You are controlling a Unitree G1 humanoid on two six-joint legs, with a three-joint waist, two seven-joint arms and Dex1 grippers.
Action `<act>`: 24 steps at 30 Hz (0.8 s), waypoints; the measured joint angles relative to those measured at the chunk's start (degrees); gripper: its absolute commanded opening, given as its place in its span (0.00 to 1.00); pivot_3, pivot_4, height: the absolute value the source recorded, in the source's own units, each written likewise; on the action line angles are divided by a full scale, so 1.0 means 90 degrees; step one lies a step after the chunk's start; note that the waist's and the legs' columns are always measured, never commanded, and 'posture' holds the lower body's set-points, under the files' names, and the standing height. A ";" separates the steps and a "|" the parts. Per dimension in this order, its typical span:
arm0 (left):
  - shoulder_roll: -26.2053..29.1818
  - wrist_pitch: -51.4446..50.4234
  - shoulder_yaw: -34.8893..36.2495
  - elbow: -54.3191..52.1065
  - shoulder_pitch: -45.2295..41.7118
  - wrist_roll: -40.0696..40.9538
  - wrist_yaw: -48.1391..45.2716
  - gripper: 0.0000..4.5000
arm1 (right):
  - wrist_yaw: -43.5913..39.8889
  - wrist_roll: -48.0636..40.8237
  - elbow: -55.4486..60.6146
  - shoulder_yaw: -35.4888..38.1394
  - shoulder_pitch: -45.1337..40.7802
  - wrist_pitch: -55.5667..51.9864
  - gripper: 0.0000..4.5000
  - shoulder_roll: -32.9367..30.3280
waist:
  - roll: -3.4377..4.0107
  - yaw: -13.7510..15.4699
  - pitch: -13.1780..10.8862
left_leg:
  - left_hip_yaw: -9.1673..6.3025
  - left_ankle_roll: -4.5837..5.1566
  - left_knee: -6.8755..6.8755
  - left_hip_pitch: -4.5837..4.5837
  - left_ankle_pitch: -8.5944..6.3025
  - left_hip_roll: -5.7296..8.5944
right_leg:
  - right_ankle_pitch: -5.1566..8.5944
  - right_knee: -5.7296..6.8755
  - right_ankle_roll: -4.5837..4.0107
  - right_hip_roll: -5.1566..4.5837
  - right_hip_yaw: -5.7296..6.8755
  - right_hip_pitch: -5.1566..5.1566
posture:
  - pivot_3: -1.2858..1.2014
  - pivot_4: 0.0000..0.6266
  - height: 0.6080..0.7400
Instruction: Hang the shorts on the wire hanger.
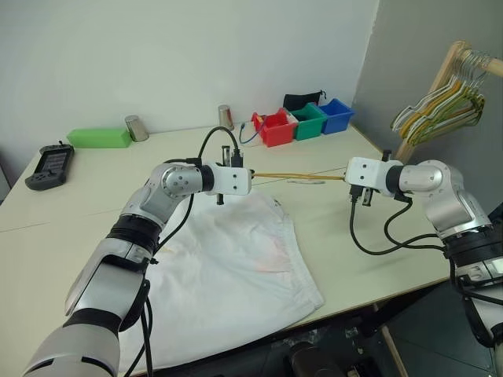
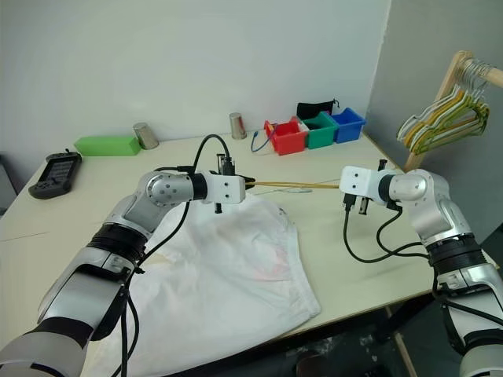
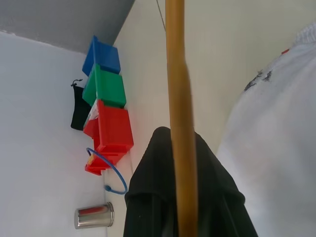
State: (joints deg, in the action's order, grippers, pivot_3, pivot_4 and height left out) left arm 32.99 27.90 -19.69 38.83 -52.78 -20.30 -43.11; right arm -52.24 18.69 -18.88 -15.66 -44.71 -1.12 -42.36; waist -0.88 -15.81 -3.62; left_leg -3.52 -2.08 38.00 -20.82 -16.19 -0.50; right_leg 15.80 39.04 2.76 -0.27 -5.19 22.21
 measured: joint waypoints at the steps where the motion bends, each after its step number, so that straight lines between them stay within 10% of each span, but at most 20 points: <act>1: 0.0008 -0.0009 0.0011 0.0001 -0.0008 -0.0002 0.0010 0.00 | -0.0008 0.0049 -0.0001 -0.0058 0.0001 0.0047 0.00 -0.0005 | 0.0000 -0.0002 0.0000 | 0.0000 0.0000 0.0000 0.0000 0.0000 0.0000 | 0.0000 0.0000 0.0000 0.0000 0.0000 0.0000 | 0.43 0.00 1.00; 10: -0.0012 -0.0022 0.0011 0.0003 -0.0008 0.0005 -0.0027 0.06 | -0.0014 0.0067 0.0000 -0.0063 0.0001 0.0093 0.00 -0.0038 | 0.0002 -0.0001 0.0001 | 0.0000 0.0000 0.0000 0.0000 0.0000 0.0000 | 0.0000 0.0000 0.0000 0.0000 0.0001 0.0000 | 0.43 0.01 1.00; 24: -0.0017 0.0001 0.0343 -0.0434 0.0132 0.0939 -0.0556 0.75 | -0.0016 0.0060 0.0002 -0.0076 0.0033 0.0222 0.00 -0.0041 | 0.0002 0.0010 0.0001 | -0.0001 0.0000 0.0000 0.0000 0.0000 -0.0001 | 0.0000 0.0001 0.0000 -0.0002 0.0000 -0.0001 | 0.45 0.00 1.00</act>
State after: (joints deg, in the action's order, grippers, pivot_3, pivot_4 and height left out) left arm 32.84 27.91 -16.60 34.93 -51.59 -11.85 -48.11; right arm -52.39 19.22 -18.87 -16.34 -44.41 0.88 -42.73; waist -0.87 -15.73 -3.60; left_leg -3.54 -2.08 38.01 -20.82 -16.19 -0.50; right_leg 15.80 39.05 2.76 -0.29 -5.19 22.20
